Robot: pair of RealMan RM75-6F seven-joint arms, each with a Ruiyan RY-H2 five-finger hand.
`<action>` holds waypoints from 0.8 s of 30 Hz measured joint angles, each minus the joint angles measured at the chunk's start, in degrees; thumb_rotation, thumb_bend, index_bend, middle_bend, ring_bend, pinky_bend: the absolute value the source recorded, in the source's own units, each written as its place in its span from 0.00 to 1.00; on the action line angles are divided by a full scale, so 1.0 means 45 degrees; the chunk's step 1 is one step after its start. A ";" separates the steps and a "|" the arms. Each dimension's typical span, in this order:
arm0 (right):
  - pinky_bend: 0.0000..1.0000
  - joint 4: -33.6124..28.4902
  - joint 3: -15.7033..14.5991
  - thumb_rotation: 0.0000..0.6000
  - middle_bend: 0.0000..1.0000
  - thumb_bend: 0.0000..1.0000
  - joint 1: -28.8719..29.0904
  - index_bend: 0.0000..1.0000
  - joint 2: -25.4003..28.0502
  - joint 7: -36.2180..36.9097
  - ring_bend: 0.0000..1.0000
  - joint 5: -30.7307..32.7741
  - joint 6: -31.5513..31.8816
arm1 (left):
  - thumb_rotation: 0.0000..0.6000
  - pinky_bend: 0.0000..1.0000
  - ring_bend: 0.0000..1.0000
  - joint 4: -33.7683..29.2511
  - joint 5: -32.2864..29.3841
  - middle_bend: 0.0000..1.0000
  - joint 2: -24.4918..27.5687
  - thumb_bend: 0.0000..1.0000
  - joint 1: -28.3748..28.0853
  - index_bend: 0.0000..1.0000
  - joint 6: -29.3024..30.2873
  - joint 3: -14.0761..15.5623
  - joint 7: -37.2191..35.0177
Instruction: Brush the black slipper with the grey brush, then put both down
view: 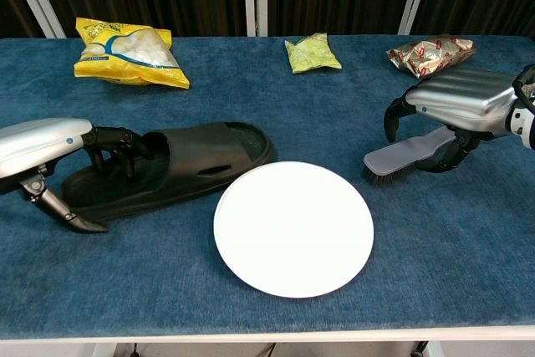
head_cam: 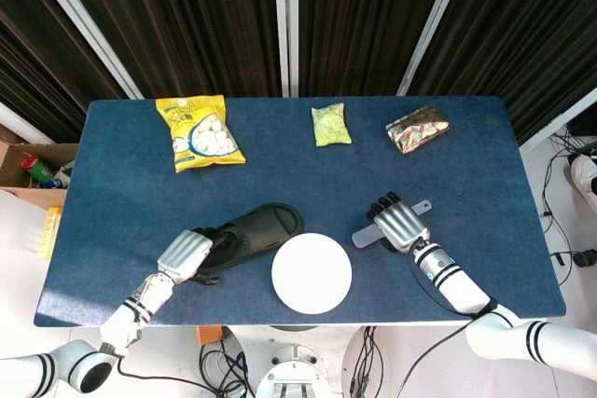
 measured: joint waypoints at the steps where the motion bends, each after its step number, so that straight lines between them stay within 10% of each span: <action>1: 0.24 0.0025 -0.0007 1.00 0.34 0.28 0.0007 0.43 -0.0011 -0.0008 0.23 -0.0005 -0.0004 | 0.97 0.38 0.30 0.0010 -0.0002 0.39 -0.0003 0.06 0.0001 0.24 -0.0004 0.0002 -0.0005; 24: 0.42 0.0139 -0.0007 1.00 0.57 0.45 -0.0144 0.74 0.0011 0.1244 0.46 -0.0414 0.0310 | 0.96 0.38 0.30 0.0062 0.0031 0.39 0.0086 0.06 0.0055 0.24 0.0034 0.0034 -0.0401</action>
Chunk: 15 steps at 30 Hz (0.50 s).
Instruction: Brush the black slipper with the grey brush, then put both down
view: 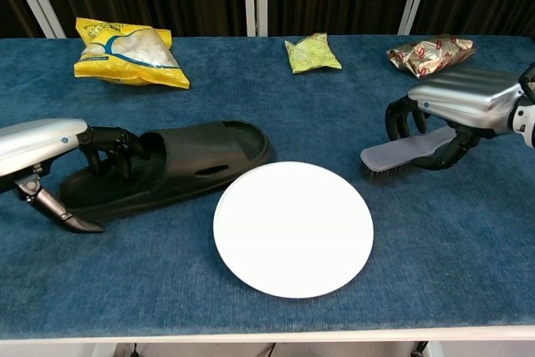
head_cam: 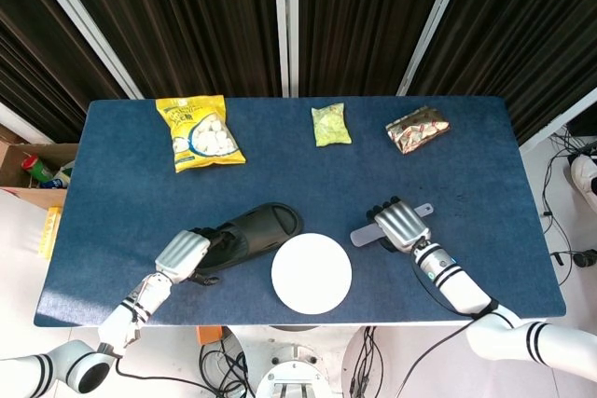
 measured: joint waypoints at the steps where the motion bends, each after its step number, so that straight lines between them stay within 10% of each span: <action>1: 0.43 0.0006 0.0010 1.00 0.59 0.46 -0.0046 0.75 0.0044 0.0260 0.48 -0.0121 0.0106 | 0.96 0.38 0.30 0.0008 0.0006 0.39 0.0002 0.06 0.0001 0.24 0.0000 0.0004 -0.0017; 15: 0.56 -0.0943 0.1123 1.00 0.70 0.48 -0.0131 0.89 0.0981 0.2125 0.59 -0.1332 0.1766 | 0.94 0.38 0.30 0.0144 0.0020 0.39 -0.0104 0.06 -0.0041 0.24 -0.0125 0.0025 -0.0131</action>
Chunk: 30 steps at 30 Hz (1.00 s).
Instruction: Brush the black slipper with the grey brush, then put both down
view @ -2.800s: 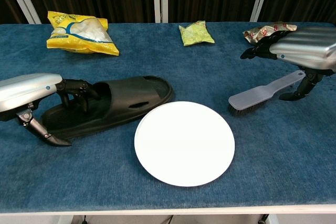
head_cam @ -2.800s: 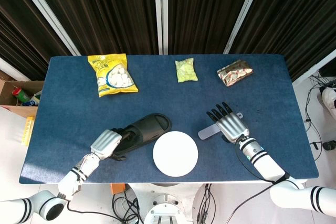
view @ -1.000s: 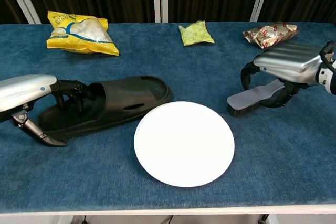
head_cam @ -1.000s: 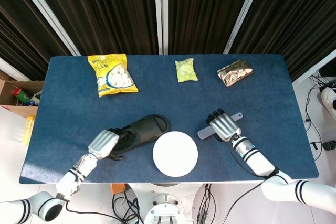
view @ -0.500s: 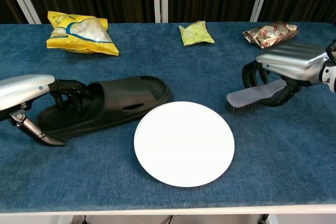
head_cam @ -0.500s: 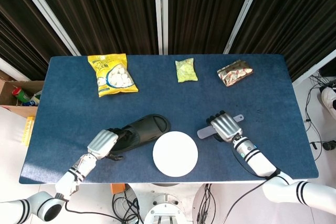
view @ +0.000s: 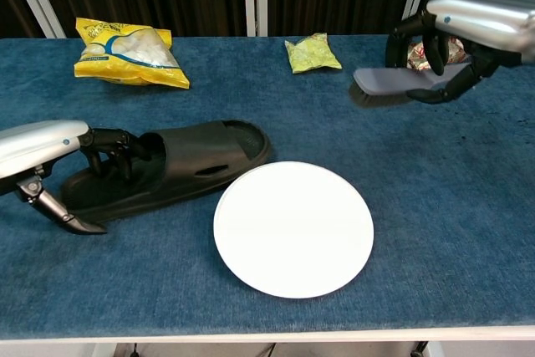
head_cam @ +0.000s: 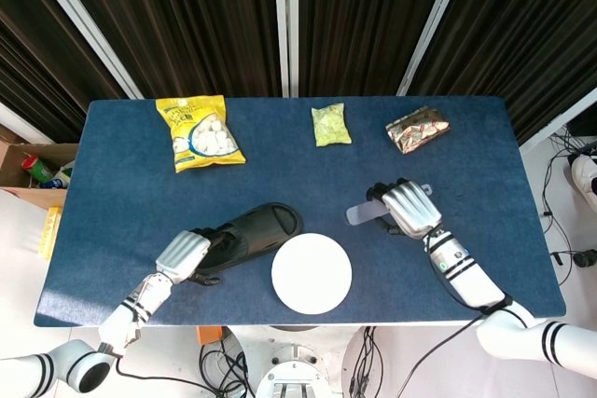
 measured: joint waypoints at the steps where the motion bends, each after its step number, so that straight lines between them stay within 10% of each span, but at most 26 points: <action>1: 0.57 -0.0078 0.0221 1.00 0.70 0.48 0.0117 0.90 -0.0088 -0.0116 0.60 0.0009 0.0075 | 0.95 0.38 0.30 0.0016 0.0001 0.39 -0.0014 0.06 -0.0011 0.24 -0.0018 0.0000 -0.0011; 13: 0.61 -0.0823 0.1682 1.00 0.75 0.48 0.2273 0.96 -0.1377 -0.1402 0.64 0.2528 -0.2200 | 0.95 0.38 0.30 0.0037 0.0077 0.39 0.0045 0.11 -0.0061 0.23 -0.0017 -0.0008 -0.0131; 30: 0.61 -0.1012 0.1738 1.00 0.75 0.52 0.5369 0.97 -0.2275 -0.4081 0.65 0.7426 -0.4041 | 0.70 0.38 0.30 0.0015 0.0070 0.46 0.0080 0.19 -0.0092 0.48 -0.0031 0.0006 0.0205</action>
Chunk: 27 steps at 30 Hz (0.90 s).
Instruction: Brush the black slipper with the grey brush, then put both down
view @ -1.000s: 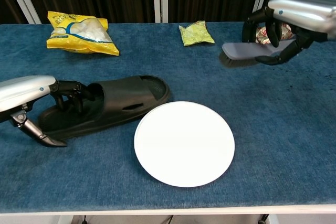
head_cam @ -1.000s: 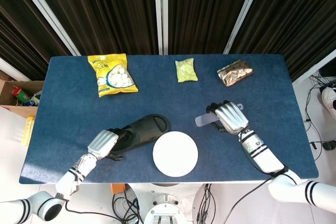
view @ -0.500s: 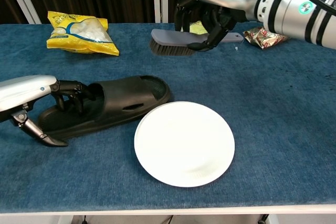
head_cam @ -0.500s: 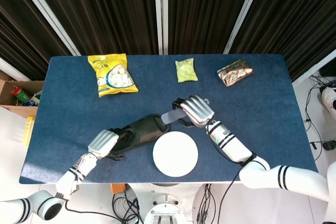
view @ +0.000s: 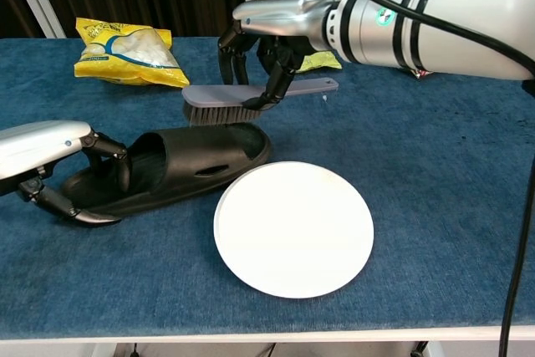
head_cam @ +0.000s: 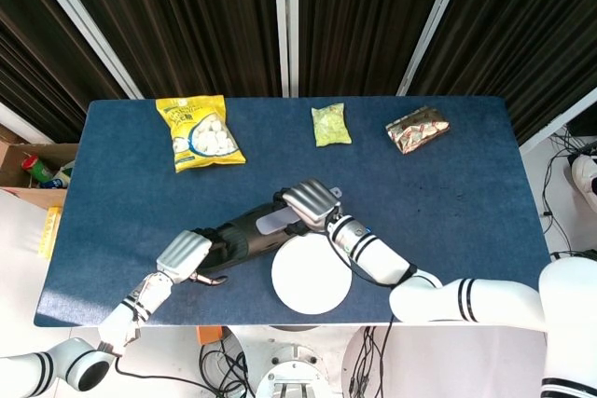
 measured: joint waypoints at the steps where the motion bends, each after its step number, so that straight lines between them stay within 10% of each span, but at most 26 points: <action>1: 0.61 0.0057 -0.0049 1.00 0.75 0.52 0.0207 0.97 -0.0103 -0.0160 0.65 0.0239 -0.0007 | 0.70 0.38 0.30 0.0004 -0.0005 0.45 0.0002 0.19 0.0002 0.48 0.0004 -0.0002 0.0010; 27: 0.61 0.2721 -0.0814 1.00 0.75 0.52 0.2329 0.98 -0.2125 -0.1291 0.65 0.2781 0.0778 | 0.70 0.38 0.29 0.0073 0.0047 0.45 0.0055 0.19 0.0074 0.48 0.0099 0.0047 -0.0174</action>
